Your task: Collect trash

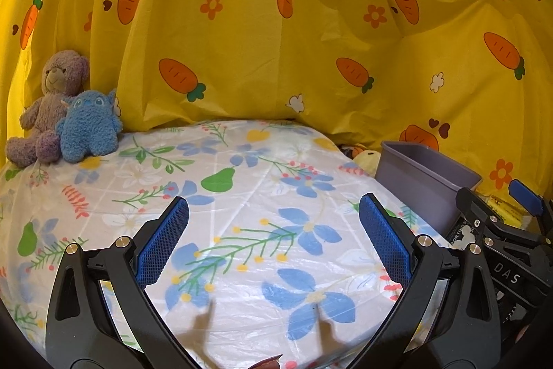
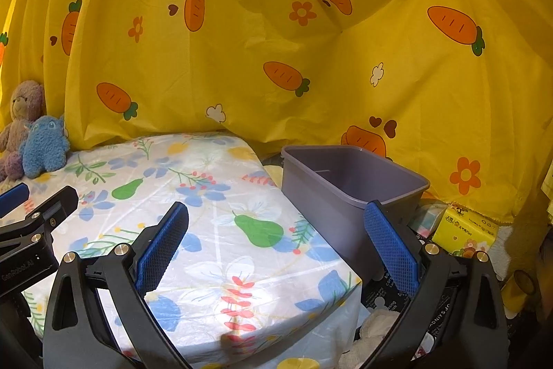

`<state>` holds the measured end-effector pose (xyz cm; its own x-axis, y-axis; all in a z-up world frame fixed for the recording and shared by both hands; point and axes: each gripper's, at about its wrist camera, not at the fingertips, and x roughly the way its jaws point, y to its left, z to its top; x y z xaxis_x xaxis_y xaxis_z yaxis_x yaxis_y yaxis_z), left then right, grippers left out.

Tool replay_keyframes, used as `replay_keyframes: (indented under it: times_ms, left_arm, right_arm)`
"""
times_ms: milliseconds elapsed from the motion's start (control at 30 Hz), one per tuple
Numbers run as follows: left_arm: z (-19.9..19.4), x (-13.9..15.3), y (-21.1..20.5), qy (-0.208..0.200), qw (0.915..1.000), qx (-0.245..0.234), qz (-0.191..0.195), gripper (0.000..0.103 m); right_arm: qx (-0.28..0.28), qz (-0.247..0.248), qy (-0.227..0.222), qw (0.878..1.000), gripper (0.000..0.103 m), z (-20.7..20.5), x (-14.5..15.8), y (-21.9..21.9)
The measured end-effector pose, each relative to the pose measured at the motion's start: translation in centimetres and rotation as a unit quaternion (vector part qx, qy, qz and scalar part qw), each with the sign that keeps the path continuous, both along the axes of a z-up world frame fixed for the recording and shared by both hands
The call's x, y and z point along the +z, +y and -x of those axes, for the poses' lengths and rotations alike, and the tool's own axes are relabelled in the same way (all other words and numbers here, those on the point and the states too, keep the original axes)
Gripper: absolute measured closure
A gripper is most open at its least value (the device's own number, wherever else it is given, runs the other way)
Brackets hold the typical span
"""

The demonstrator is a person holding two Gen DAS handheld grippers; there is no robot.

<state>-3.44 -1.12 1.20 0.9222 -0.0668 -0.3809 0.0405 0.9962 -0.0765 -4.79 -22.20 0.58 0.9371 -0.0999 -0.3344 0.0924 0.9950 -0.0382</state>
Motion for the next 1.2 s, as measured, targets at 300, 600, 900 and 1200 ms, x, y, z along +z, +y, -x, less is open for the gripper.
replay_keyframes:
  times_ms: [300, 600, 900, 1200]
  left_arm:
    - [-0.01, 0.05, -0.10, 0.000, 1.0000, 0.002, -0.001, 0.006]
    - [-0.05, -0.06, -0.10, 0.004, 1.0000, 0.003, -0.001, 0.006]
    - [-0.10, -0.09, 0.09, 0.004, 1.0000, 0.002, -0.002, 0.006]
    - [-0.11, -0.05, 0.08, 0.004, 1.0000, 0.002, -0.002, 0.006]
  right_arm:
    - [-0.001, -0.003, -0.002, 1.000, 0.005, 0.09, 0.09, 0.12]
    - [-0.001, -0.003, -0.002, 1.000, 0.005, 0.10, 0.10, 0.13]
    - [0.000, -0.003, -0.003, 1.000, 0.005, -0.06, 0.28, 0.21]
    - [0.000, -0.003, -0.003, 1.000, 0.005, -0.03, 0.27, 0.30]
